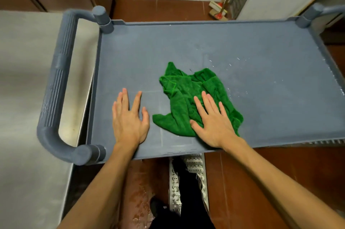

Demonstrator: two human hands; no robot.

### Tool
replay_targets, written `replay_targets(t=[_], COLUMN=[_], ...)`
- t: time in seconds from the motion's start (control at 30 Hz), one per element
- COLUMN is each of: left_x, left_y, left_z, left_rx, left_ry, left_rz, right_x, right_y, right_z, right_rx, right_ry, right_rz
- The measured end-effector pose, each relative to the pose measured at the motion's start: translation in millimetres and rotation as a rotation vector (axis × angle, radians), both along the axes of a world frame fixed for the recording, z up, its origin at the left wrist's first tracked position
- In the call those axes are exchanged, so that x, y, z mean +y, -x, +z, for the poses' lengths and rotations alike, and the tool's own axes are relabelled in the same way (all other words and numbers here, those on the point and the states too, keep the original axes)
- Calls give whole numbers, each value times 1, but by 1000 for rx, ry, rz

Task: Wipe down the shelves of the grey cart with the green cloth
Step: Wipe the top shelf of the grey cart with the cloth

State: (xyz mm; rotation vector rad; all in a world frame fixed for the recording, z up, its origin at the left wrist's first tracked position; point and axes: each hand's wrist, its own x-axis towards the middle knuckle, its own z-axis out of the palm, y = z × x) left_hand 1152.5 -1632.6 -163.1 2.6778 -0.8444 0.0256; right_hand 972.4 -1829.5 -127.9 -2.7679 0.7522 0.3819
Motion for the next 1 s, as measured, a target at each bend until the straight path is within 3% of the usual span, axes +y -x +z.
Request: replay_targets(t=[0.33,0.5,0.7,0.9,1.0], left_x=[-19,-80,-155,-190,-215], left_y=[15,11,-1,-32,-49], left_z=[13,27,25,20,21], left_rx=[76,25,56,15,-20], left_ry=[-26,-22,5,216,90], left_rz=[27,-165,-295,-255,-224], right_x=[1,-15,-12,-22,-22], right_y=[48,45,30,13,9], right_z=[14,14,-1,-14,-18], right_rx=[52,28,-43,-110,-152], right_ry=[-122,-194,-24,44,74], right_rz=[-174,-221,-389,-461,-480])
